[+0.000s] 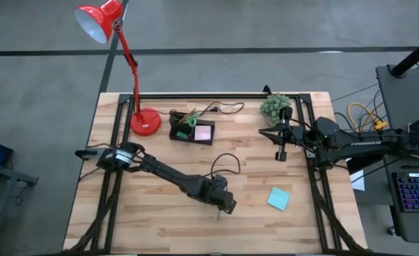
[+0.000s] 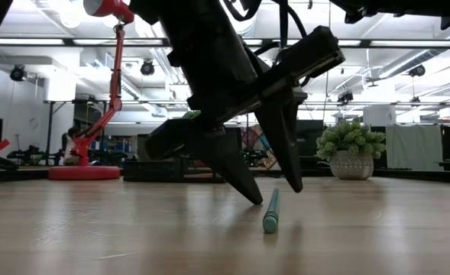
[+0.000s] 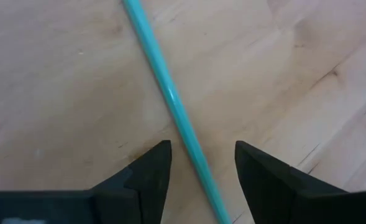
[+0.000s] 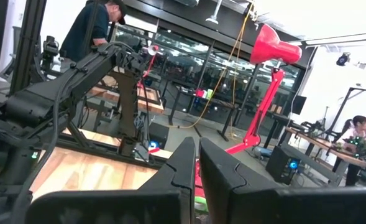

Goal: Pick and place office supplies into organizer
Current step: Put the blue pencil into the black mesh desk organizer

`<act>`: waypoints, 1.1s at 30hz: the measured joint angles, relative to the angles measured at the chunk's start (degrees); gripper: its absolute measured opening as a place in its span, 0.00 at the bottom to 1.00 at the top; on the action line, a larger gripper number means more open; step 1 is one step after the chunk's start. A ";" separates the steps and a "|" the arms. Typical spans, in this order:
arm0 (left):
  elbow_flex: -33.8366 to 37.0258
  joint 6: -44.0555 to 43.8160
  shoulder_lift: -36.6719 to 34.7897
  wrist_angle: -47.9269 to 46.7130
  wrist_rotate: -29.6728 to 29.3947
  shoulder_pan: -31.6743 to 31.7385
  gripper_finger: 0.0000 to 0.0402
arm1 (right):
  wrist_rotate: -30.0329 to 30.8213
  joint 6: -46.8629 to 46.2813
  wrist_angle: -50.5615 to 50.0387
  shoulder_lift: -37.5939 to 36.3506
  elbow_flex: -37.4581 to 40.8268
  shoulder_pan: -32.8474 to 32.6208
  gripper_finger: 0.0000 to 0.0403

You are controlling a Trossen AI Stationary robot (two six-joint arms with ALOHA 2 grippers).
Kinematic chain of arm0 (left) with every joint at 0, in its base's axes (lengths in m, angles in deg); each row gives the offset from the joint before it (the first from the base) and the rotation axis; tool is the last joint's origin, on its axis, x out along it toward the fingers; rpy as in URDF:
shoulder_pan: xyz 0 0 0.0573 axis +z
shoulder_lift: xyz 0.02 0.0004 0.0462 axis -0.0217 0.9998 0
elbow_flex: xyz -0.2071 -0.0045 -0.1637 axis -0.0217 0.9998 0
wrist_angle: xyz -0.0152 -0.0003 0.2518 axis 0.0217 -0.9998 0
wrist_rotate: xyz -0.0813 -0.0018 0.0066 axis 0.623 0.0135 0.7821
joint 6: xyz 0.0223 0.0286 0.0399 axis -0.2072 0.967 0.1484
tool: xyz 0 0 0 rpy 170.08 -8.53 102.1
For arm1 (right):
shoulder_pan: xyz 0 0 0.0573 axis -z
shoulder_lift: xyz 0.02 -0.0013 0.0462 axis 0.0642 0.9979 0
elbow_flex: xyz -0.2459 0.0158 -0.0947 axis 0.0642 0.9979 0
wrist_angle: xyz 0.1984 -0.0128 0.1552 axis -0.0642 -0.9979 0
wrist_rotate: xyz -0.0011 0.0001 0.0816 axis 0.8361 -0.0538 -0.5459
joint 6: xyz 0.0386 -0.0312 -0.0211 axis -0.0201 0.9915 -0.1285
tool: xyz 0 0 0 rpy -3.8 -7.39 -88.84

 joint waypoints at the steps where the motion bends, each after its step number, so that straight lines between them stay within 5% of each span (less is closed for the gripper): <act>1: 0.00 0.00 0.02 -0.08 -0.13 0.06 0.42 | 0.00 0.00 0.00 0.00 0.00 0.00 0.03; 18: 0.24 -2.36 0.16 -1.58 0.30 0.33 0.15 | 0.00 0.00 -0.08 0.02 0.00 0.00 0.03; 29: 0.22 -1.73 0.18 -2.74 3.45 0.45 0.13 | 0.00 -0.02 -0.10 0.02 0.00 0.00 0.03; 33: 0.22 -2.78 0.20 -2.86 9.04 1.03 0.13 | -0.02 -0.02 -0.11 0.02 0.00 0.00 0.03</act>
